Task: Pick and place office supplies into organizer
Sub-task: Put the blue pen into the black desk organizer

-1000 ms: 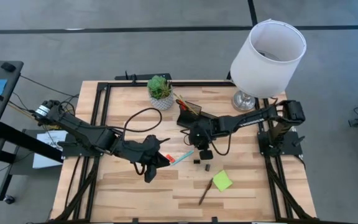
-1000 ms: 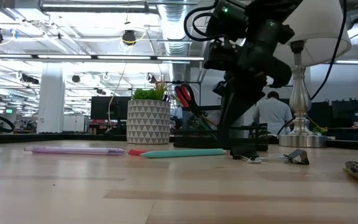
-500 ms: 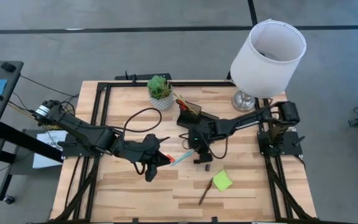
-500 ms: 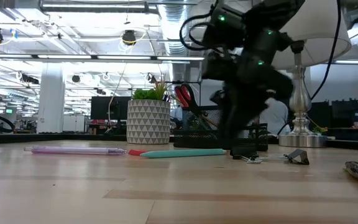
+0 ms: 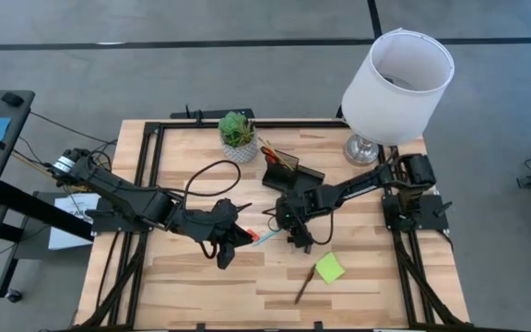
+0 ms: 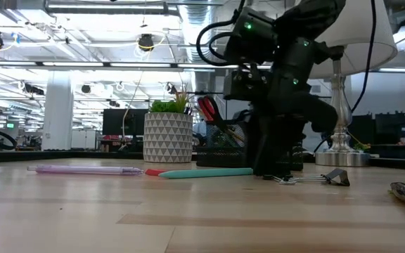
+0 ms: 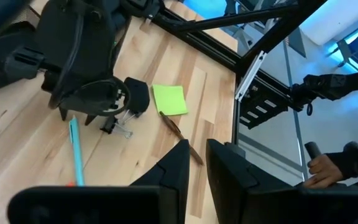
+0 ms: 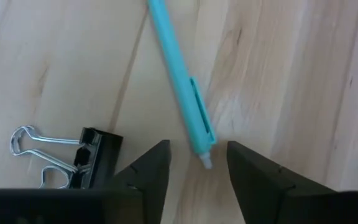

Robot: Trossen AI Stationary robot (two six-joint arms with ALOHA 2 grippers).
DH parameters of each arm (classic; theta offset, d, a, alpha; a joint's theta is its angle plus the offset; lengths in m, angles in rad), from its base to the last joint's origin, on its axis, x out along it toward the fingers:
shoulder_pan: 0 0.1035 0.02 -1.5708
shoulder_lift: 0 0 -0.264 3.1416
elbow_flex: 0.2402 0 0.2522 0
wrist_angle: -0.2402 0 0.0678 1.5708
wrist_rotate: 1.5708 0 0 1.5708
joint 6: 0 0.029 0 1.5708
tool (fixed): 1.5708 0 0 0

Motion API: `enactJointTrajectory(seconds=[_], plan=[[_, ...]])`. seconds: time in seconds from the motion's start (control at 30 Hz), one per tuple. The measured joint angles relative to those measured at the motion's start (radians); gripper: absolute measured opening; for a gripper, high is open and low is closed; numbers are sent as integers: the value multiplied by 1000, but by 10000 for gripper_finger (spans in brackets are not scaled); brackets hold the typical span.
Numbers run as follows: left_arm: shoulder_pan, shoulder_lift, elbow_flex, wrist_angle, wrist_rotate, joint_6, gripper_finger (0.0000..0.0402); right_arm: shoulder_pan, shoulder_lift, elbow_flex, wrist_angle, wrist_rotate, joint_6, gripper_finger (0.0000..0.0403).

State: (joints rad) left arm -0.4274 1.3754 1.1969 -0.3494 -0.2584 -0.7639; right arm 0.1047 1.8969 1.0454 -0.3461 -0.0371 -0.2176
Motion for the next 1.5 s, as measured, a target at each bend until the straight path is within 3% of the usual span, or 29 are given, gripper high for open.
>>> enactJointTrajectory(seconds=[0.1,0.23,0.33,0.53,0.77,1.0,1.27,1.5], plan=[[0,0,0,0,0,0,45,-2,1,0,-5,-16,-2,128],[0,0,0,0,0,0,45,-17,19,1,-3,-127,-25,88],[0,0,0,0,0,-3,45,-18,24,2,-2,-130,6,68],[0,0,0,-12,0,-4,45,-16,32,3,-1,-132,8,62],[0,23,-8,-157,-42,-41,45,-8,32,3,-9,-93,7,67],[23,174,-8,-144,-42,-3,66,20,32,3,-2,-75,8,68],[82,403,-8,3,44,13,139,23,32,2,11,-74,137,56],[107,540,-8,72,-43,126,190,24,34,0,23,-94,151,24]])
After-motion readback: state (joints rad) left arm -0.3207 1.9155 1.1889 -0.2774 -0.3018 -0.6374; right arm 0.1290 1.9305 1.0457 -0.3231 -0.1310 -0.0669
